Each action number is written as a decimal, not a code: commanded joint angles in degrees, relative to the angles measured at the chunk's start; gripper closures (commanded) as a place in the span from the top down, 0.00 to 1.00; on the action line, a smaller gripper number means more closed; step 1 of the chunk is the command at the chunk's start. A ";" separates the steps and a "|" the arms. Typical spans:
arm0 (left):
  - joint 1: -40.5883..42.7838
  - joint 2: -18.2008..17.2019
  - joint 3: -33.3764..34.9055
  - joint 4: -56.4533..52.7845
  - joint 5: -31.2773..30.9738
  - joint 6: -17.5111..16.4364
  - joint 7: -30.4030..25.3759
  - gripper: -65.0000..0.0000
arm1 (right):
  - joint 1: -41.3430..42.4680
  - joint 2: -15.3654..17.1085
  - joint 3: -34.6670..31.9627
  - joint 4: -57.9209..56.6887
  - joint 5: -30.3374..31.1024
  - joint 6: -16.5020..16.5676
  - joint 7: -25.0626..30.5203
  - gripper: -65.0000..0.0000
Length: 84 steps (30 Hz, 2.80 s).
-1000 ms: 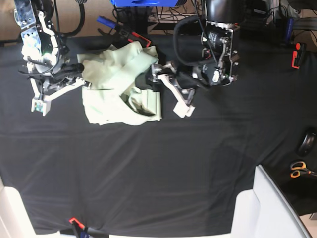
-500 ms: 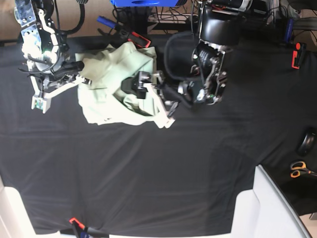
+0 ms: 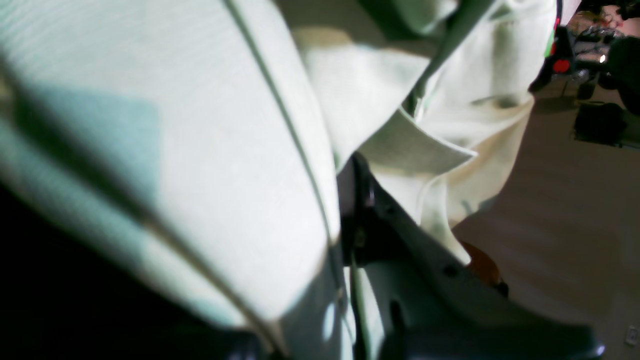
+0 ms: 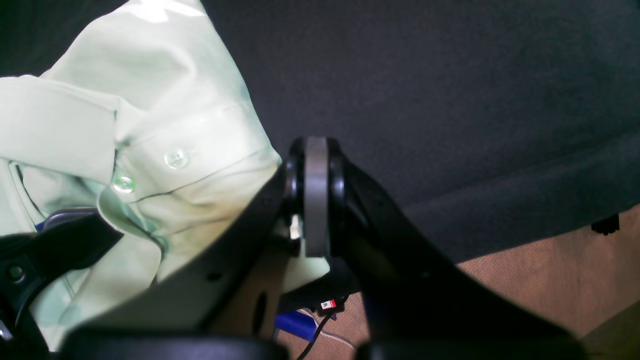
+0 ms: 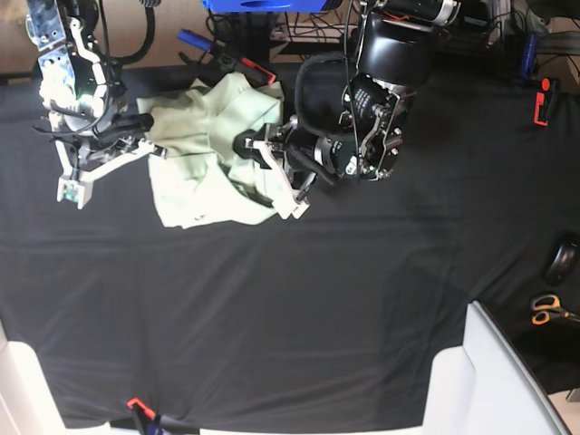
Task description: Fold the T-shirt properly
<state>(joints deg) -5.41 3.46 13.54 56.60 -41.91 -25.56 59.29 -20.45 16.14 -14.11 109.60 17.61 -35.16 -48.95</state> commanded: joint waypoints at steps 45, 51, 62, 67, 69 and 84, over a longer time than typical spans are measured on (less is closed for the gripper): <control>-39.65 4.58 66.24 -20.60 19.36 -0.06 -21.79 0.00 | 0.36 0.43 0.44 0.60 -0.59 0.04 3.63 0.00; -41.49 5.20 71.46 -20.60 19.36 -0.06 -22.94 0.00 | 1.24 0.43 0.44 -1.95 -0.59 0.04 3.72 0.00; -34.55 5.02 71.46 -20.33 45.73 -0.24 -23.02 0.00 | 3.08 0.43 0.44 -1.95 -0.59 0.04 3.63 0.00; -34.46 2.82 71.46 -20.16 48.46 -0.24 -23.02 0.00 | 3.17 0.69 0.44 -1.95 -0.59 0.04 3.54 0.00; -35.43 1.77 71.46 -19.19 48.46 -0.24 -23.02 0.00 | 3.17 0.69 0.44 -2.04 -0.59 0.04 3.54 0.00; -36.22 -12.48 71.46 -0.20 48.72 -6.13 -22.85 0.00 | 3.96 0.52 2.99 -2.04 -0.59 0.04 3.37 0.00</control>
<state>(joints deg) -39.72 -9.23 85.30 55.86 5.82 -31.79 35.92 -16.95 16.14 -11.27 106.63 17.63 -35.11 -46.50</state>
